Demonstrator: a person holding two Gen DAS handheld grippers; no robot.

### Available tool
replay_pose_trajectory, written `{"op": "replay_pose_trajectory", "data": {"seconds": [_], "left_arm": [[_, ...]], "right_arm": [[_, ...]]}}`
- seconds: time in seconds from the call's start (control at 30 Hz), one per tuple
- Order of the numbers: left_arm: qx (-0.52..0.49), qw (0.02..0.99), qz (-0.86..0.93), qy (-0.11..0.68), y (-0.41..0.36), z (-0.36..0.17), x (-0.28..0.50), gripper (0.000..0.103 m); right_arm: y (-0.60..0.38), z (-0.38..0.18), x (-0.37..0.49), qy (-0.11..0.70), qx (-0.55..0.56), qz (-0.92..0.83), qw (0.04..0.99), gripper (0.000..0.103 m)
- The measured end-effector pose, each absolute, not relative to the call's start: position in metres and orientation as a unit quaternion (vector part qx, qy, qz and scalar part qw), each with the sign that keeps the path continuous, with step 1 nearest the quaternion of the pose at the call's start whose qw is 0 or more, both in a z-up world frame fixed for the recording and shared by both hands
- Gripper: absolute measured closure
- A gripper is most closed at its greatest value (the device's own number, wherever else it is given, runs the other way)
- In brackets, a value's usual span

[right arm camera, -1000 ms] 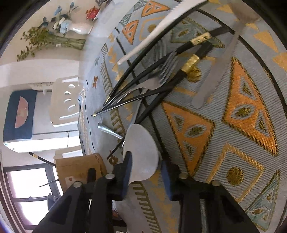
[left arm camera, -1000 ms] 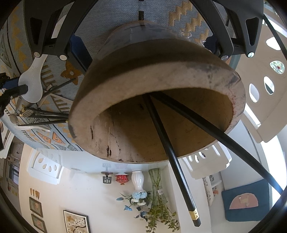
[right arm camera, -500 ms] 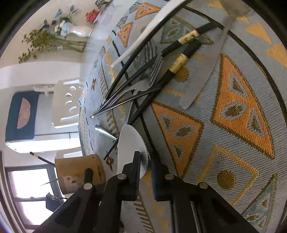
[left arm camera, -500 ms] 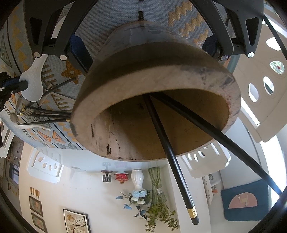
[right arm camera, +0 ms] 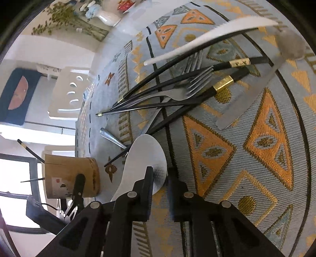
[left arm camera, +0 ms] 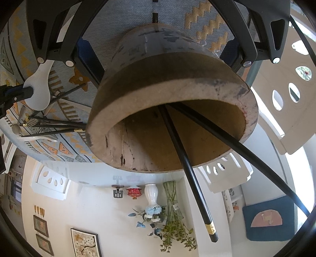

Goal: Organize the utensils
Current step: 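Grasp a silver spoon from the utensil pile with the right gripper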

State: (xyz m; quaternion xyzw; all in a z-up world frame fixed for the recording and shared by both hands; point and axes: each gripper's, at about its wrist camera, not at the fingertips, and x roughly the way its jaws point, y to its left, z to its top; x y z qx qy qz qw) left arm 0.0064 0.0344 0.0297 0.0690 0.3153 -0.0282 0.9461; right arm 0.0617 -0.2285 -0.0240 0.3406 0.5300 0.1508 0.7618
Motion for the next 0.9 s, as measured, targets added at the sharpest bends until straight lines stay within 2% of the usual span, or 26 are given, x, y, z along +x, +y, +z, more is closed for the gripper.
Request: {"op": "replay_pose_trajectory", "data": {"seconds": [0.17, 0.9], "left_arm": [[0.067, 0.945, -0.026, 0.318, 0.036, 0.030, 0.007, 0.001], [0.062, 0.943, -0.029, 0.325, 0.037, 0.028, 0.009, 0.001]], "right_arm": [[-0.213, -0.011, 0.060, 0.527, 0.273, 0.154, 0.790, 0.089], [-0.205, 0.025, 0.059, 0.476, 0.271, 0.194, 0.814, 0.095]]}}
